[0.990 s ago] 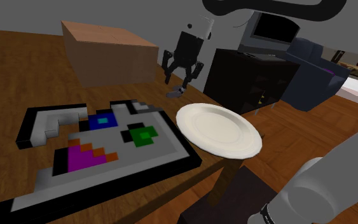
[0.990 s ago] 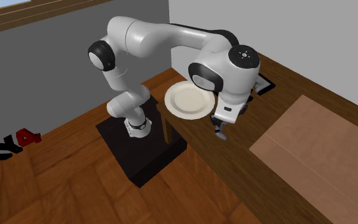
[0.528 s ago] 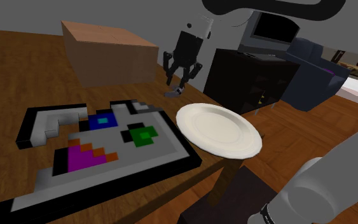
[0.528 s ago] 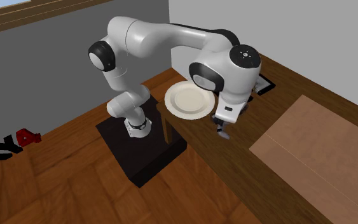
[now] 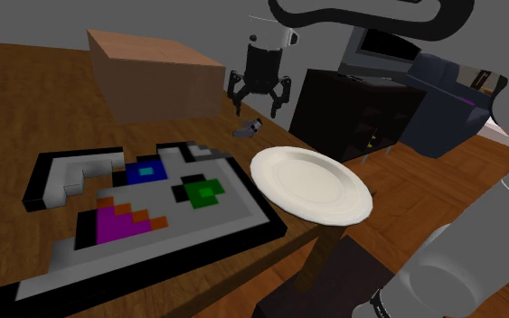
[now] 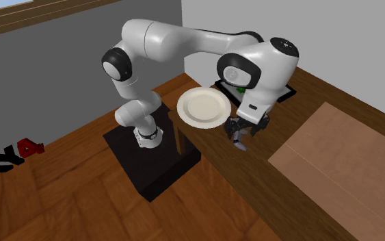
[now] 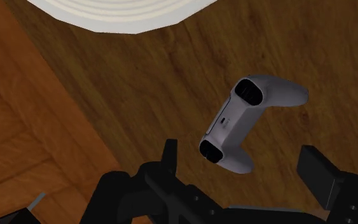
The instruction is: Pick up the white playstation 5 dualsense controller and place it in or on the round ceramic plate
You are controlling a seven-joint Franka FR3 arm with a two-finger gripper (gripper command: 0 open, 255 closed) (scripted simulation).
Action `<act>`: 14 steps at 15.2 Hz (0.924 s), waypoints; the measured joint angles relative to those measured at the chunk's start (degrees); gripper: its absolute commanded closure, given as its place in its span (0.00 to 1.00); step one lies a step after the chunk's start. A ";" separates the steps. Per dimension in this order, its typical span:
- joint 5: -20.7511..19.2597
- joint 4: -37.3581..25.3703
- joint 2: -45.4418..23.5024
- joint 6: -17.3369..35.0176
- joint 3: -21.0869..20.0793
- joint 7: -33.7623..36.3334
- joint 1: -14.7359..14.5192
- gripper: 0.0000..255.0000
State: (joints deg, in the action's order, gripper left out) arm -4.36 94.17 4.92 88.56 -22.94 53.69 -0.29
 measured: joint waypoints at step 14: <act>-2.93 5.75 0.58 4.37 -0.28 2.95 0.10 1.00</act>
State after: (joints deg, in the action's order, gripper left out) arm -7.29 99.92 5.50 92.93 -23.22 56.64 -0.19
